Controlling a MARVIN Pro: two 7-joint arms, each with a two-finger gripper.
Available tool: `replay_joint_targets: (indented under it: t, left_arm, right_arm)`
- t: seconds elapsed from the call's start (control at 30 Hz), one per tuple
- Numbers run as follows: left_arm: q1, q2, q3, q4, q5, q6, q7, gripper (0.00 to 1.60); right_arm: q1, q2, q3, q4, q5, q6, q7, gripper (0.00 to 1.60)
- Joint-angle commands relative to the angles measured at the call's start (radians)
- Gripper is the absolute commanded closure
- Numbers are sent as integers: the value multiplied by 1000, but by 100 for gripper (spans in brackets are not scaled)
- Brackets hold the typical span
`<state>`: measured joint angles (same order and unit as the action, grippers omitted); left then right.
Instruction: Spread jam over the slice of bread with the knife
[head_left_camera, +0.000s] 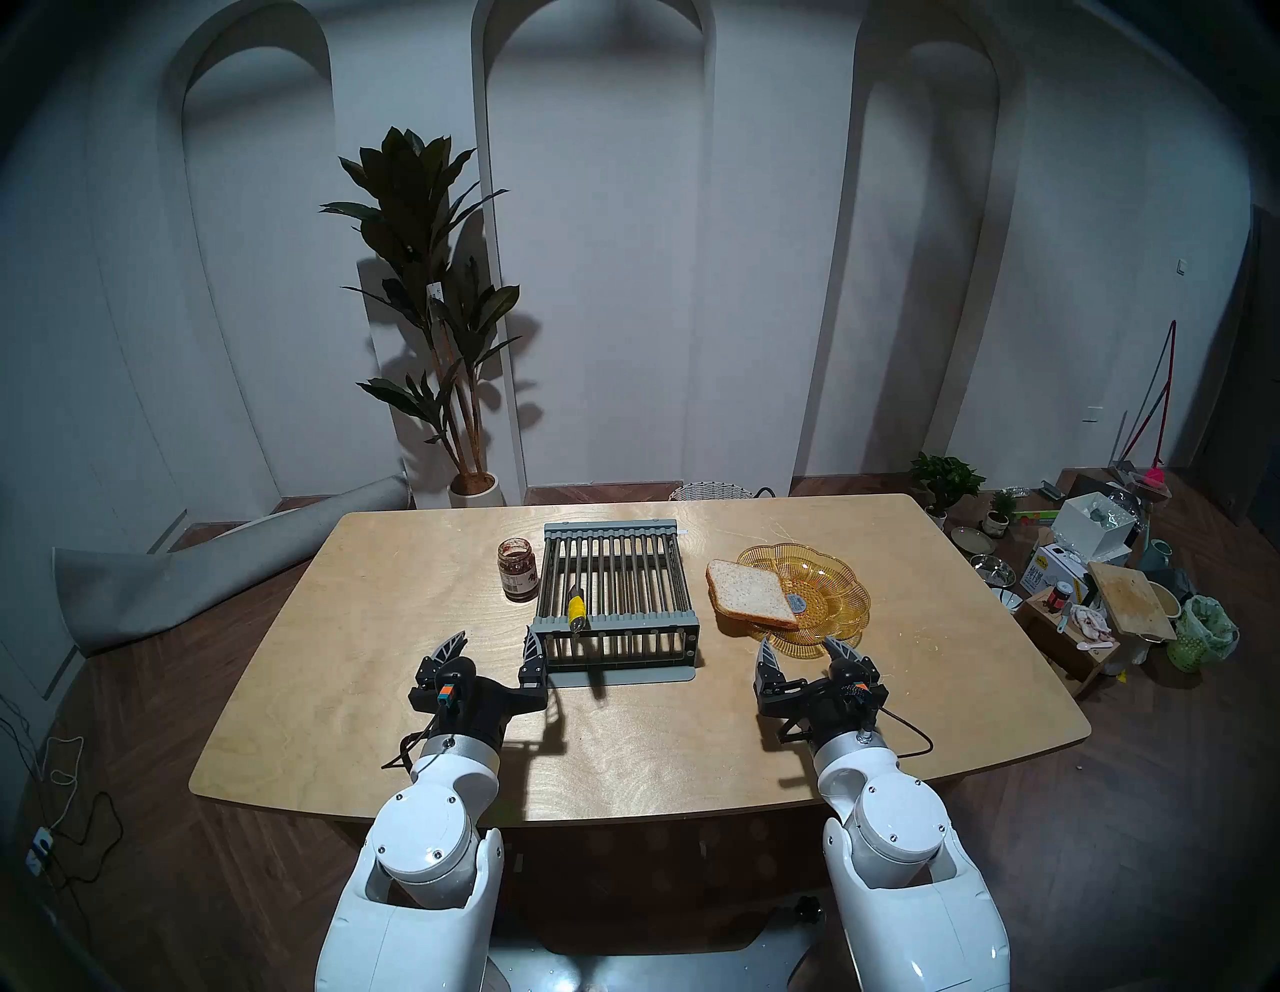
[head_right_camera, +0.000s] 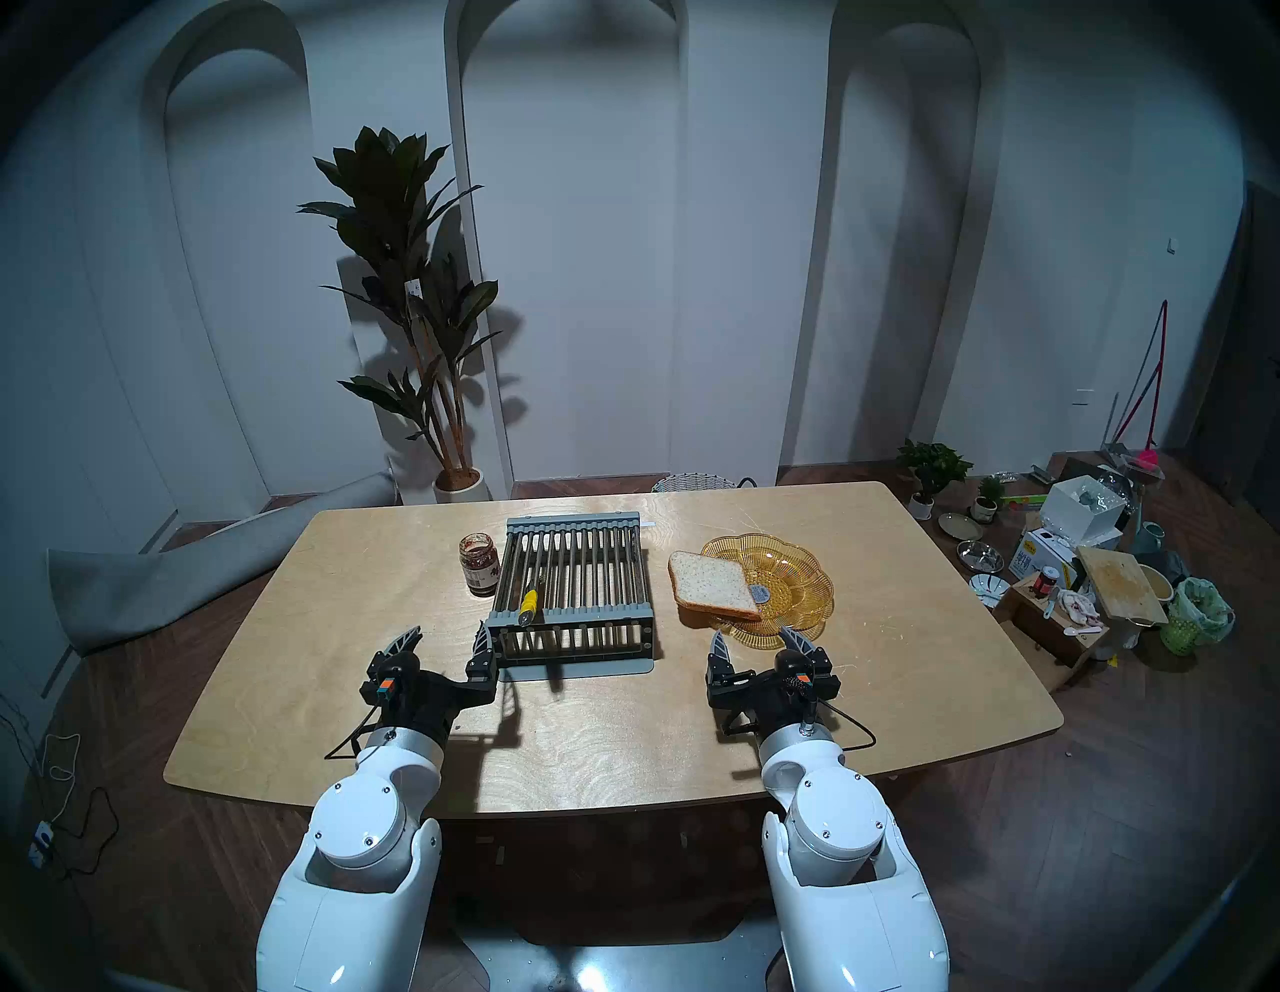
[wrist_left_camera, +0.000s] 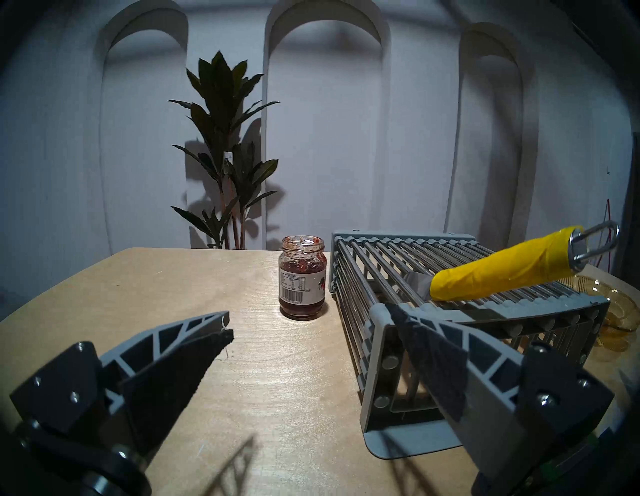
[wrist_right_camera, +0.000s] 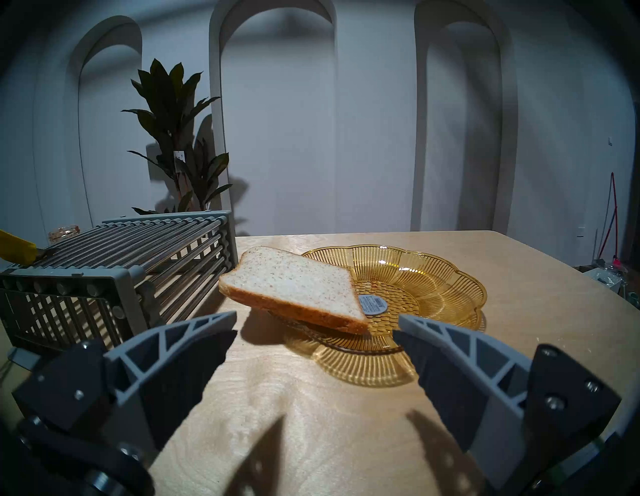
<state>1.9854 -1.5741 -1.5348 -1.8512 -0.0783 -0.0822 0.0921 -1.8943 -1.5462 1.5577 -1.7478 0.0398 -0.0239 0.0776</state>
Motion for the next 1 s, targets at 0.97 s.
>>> replay_joint_targets:
  t: [0.97]
  left_arm:
    - [101, 167, 259, -78, 76, -416, 209, 0]
  right_arm:
    - [189, 113, 161, 21, 142, 97, 145, 0]
